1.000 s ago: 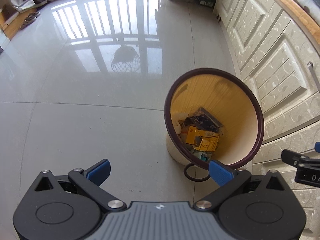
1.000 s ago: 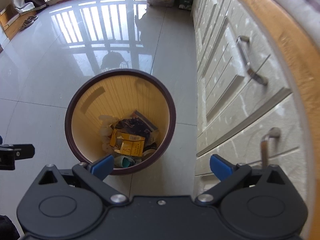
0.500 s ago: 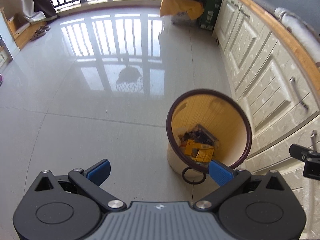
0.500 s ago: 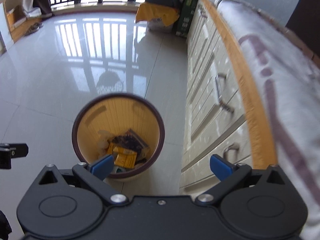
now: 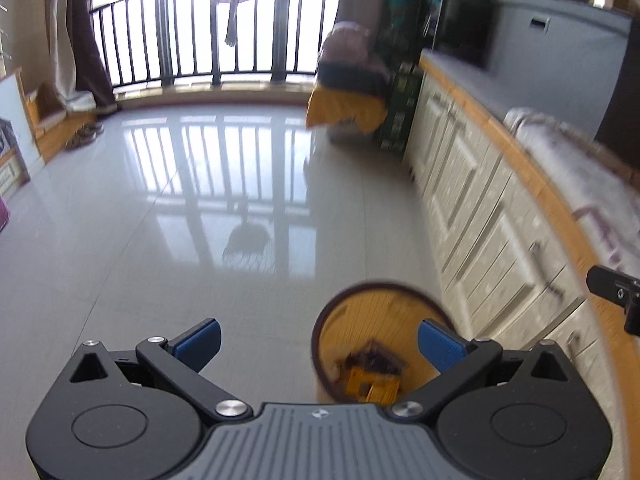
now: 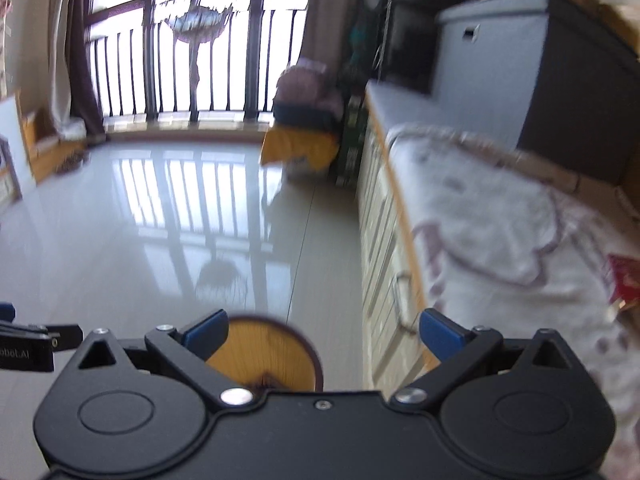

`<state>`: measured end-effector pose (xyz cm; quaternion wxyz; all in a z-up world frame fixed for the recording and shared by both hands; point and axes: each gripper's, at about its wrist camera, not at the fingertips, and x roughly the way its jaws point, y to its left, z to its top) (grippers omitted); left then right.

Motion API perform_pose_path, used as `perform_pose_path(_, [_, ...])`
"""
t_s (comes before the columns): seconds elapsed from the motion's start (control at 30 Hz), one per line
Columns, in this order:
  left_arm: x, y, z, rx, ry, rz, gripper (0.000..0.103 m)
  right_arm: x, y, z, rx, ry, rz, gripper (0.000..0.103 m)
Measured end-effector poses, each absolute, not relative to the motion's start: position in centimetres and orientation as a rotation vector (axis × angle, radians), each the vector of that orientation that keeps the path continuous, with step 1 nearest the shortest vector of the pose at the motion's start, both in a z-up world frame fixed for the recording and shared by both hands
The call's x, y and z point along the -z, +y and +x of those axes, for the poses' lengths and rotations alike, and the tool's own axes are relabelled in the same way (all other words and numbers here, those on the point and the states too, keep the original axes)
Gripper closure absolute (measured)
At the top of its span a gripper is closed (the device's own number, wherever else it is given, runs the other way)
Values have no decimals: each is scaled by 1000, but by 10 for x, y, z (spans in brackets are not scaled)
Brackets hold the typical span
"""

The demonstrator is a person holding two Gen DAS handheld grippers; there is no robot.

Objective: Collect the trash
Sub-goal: 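Move both open tools back toward the bench, then grasp the red snack packet with the left tool while the right tool grasps the tan cardboard scrap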

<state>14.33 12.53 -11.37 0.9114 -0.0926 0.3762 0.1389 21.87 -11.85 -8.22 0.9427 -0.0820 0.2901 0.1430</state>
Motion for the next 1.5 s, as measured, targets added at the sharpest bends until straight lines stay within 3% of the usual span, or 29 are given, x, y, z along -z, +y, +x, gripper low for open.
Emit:
perform_pose_path(0.33, [50,67,153,-173,545,-143,0,24,-174,211,-191,380,-73,0])
perform_pose_path(0.7, [18,-60,201,67,442,-61,0,-15,-292,228,-16,244,-53,0])
perform_pose_path(1.07, [12,-180,223,278,349,11,0,0,-412,255,110,260,-32,0])
perform_pose_path(1.4, [48,-245,252,376,422,33,0,46,-462,287,173,310,32,0])
perform_pose_path(1.5, [58,-256,263,392,451,22,0,61,-469,291,123,335,35,13])
